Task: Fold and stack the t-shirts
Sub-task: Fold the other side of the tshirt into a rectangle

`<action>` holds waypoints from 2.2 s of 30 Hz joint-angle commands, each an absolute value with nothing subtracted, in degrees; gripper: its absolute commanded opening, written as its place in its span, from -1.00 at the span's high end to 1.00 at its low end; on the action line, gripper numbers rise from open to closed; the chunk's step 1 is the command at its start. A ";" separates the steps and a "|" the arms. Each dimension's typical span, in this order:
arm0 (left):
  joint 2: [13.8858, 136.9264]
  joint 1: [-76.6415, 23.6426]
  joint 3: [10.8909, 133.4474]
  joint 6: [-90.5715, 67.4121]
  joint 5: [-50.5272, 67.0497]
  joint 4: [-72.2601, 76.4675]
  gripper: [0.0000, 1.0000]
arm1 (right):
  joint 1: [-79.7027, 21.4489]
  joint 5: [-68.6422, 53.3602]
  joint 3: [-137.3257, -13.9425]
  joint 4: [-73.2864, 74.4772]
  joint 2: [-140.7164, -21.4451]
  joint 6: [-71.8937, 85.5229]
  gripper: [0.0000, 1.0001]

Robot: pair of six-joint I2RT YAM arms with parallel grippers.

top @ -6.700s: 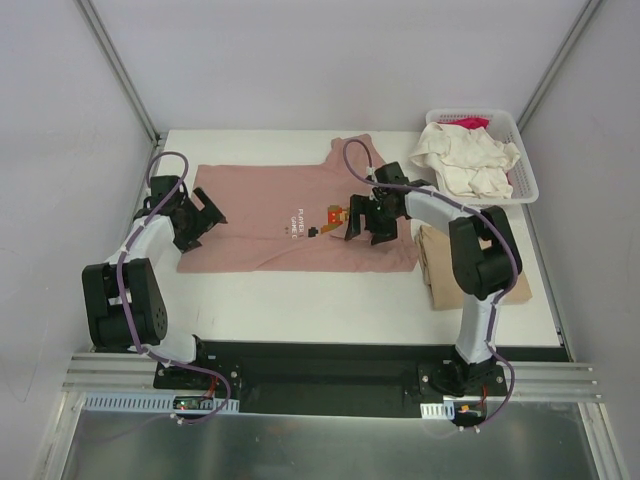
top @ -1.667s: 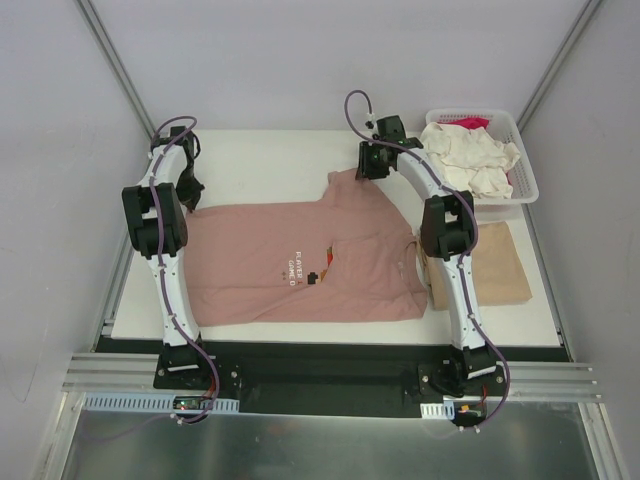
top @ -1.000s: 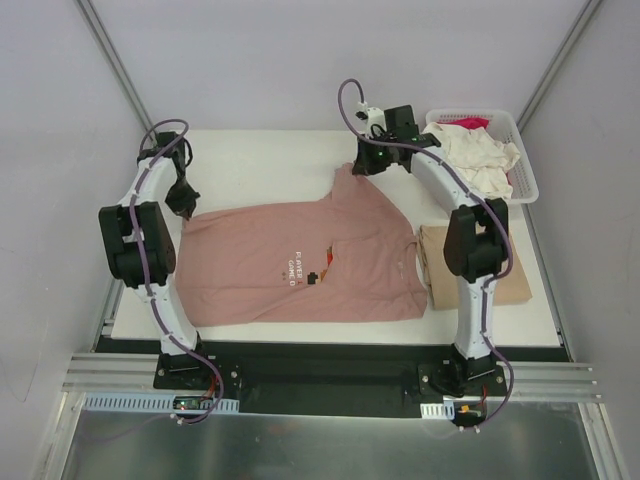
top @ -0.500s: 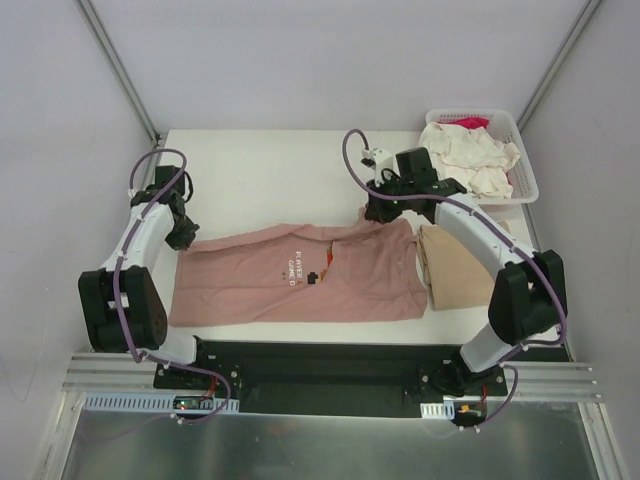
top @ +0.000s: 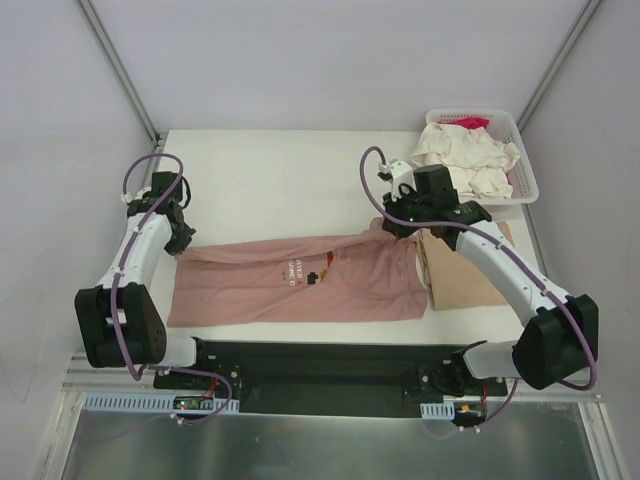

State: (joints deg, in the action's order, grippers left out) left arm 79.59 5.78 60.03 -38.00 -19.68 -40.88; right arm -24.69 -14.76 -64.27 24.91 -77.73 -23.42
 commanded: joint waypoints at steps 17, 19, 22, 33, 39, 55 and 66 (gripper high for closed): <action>70.85 7.73 45.72 -45.60 -20.30 -40.78 0.72 | -28.12 -10.72 -49.32 29.61 -70.93 -5.73 0.69; 69.70 7.73 44.65 -45.88 -20.83 -40.78 -0.17 | -29.78 -10.91 -45.03 30.49 -70.23 -1.70 0.43; 67.07 7.74 45.17 -45.88 -19.61 -41.65 -0.62 | -30.76 -6.69 -43.33 34.17 -68.13 -0.09 0.00; 60.64 6.16 47.90 -42.45 -5.10 -38.86 -0.99 | -30.67 -4.22 -60.01 34.64 -73.09 -4.13 -0.94; 64.86 5.19 44.83 -39.64 -4.47 -37.09 -0.99 | -29.88 -5.62 -68.89 34.01 -89.35 -3.25 -0.90; 63.11 4.66 39.29 -40.34 -4.66 -33.40 -0.99 | -29.80 -6.24 -82.09 33.49 -109.95 -6.50 0.06; 62.40 4.66 39.38 -40.52 -4.66 -33.49 -0.99 | -29.97 -7.73 -79.98 31.91 -111.18 -6.24 0.23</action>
